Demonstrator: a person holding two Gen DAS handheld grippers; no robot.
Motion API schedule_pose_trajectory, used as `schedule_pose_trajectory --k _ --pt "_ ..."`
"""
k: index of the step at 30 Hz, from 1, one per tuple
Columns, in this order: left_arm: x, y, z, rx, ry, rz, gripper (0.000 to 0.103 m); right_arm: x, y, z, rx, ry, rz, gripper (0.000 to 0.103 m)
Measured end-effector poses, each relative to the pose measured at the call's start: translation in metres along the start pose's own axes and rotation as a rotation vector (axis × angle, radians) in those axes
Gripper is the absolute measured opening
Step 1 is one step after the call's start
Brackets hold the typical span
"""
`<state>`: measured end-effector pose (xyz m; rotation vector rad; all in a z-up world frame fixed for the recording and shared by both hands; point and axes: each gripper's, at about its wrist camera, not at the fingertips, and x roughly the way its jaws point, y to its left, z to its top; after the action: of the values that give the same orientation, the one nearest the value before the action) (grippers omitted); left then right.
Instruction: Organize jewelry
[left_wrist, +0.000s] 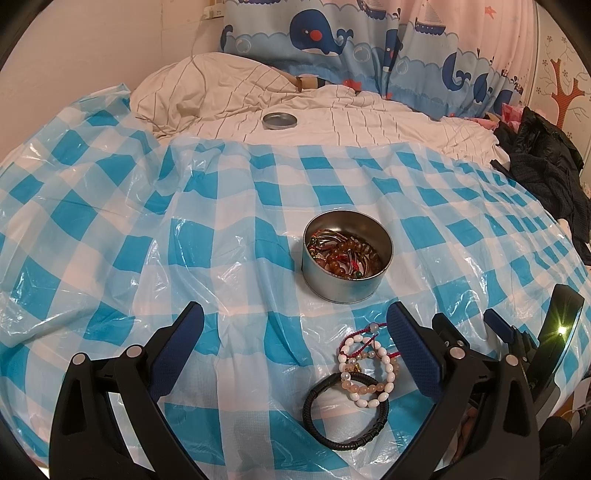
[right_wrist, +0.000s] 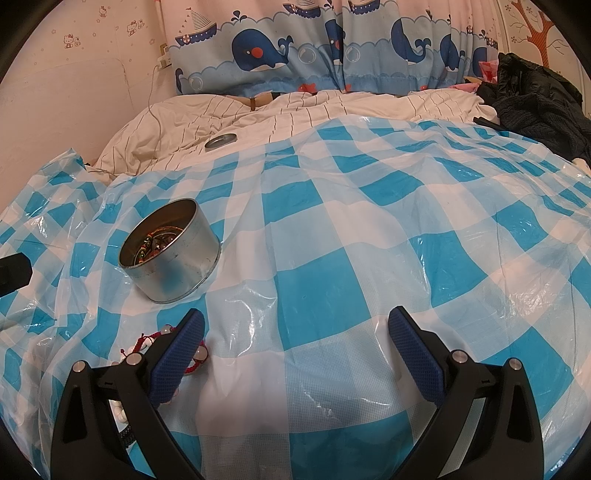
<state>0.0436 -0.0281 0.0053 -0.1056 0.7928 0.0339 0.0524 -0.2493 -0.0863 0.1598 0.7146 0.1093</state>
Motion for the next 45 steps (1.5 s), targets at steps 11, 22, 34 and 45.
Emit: schedule_pose_trajectory --k 11,22,34,45 --pt "-0.0003 -0.0002 -0.0004 0.002 0.003 0.0 0.095 0.0003 0.0002 0.0 0.0 0.001 0.0 0.095" --pt "0.0002 -0.0009 -0.0014 0.003 0.006 0.001 0.095 0.0003 -0.0001 0.0003 0.0 0.002 0.0 0.096" --pt "0.0015 -0.0023 0.0002 0.004 0.008 0.001 0.095 0.0008 -0.0001 0.0001 0.0 0.003 0.0 0.096" --pt "0.0015 -0.0035 -0.0011 0.006 0.01 0.001 0.095 0.0012 -0.0002 0.0005 0.0 0.004 0.0 0.096"
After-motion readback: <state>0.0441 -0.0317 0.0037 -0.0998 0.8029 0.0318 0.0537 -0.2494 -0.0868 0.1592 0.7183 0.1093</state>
